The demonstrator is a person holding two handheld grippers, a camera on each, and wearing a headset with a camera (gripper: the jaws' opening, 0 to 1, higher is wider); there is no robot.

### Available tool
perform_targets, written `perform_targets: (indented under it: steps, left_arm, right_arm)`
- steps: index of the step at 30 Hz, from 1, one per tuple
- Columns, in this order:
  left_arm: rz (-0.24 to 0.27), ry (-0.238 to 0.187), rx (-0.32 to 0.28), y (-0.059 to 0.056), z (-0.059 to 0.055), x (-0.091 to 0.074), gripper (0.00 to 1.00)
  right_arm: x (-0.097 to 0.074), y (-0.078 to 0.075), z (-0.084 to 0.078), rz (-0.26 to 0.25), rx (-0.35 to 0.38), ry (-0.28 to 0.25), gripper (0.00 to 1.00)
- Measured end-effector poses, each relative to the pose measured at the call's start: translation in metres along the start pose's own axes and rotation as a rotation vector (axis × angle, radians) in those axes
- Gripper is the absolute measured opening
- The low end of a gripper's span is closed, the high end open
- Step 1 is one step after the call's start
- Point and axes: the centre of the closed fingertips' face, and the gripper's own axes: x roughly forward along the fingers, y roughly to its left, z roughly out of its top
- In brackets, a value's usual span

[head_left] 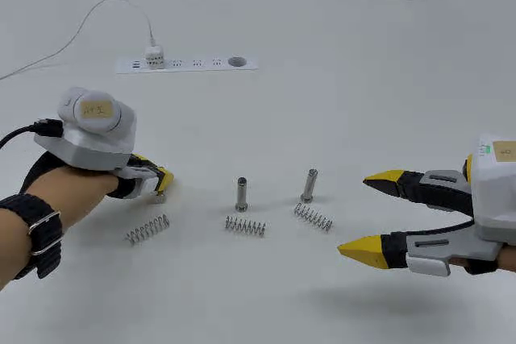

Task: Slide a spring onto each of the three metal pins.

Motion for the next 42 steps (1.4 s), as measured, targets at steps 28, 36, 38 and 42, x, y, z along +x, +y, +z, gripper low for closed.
perform_targets:
  steps: [28, 36, 38, 42]
  left_arm:
    - [0.010, 0.074, 0.106, 0.0003, -0.0026, 0.0055, 0.11]
    - [0.017, 0.104, 0.099, 0.0011, -0.0045, 0.0046, 0.11]
    - [0.016, 0.105, 0.094, 0.0011, -0.0048, 0.0045, 0.11]
    - [0.012, 0.112, 0.087, 0.0009, -0.0050, 0.0044, 0.10]
  right_arm:
    - [0.0009, 0.0012, -0.0034, 0.004, 0.015, 0.006, 0.63]
    - [0.0003, 0.0027, -0.0025, 0.005, 0.012, 0.006, 0.63]
    - [0.0005, 0.0029, -0.0023, 0.006, 0.011, 0.007, 0.63]
    - [0.0009, 0.0031, -0.0023, 0.008, 0.011, 0.009, 0.63]
